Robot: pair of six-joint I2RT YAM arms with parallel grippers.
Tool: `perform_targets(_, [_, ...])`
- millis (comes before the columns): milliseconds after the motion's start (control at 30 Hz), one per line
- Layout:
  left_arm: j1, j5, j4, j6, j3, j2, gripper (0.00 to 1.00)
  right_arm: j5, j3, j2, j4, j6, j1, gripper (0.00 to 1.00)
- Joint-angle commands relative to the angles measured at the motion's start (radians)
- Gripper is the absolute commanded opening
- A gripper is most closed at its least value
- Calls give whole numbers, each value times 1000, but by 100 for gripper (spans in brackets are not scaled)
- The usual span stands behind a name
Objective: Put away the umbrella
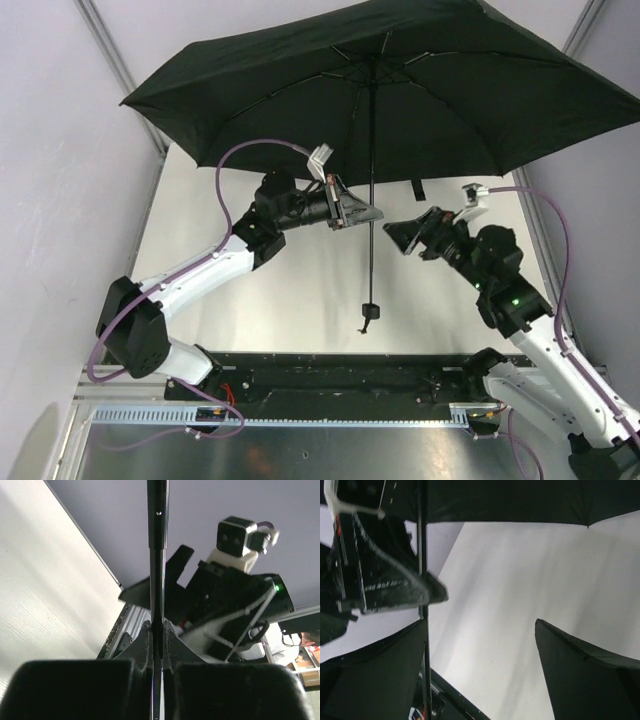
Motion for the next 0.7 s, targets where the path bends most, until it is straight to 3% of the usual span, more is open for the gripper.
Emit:
perform_targets(0, [3, 39, 92, 46, 43, -41, 0, -230, 51, 20, 96, 211, -179, 92])
perform_targets(100, [-3, 50, 113, 38, 11, -52, 0, -332, 68, 116, 273, 417, -266, 92])
perform_targets(233, [-14, 68, 143, 24, -27, -65, 0, -384, 125, 300, 570, 624, -282, 88])
perform_targets(500, [-34, 82, 203, -13, -109, -100, 0, -306, 293, 615, 860, 728, -251, 92])
perform_targets(667, [-41, 90, 250, -34, -154, -122, 0, -269, 396, 743, 962, 790, -245, 88])
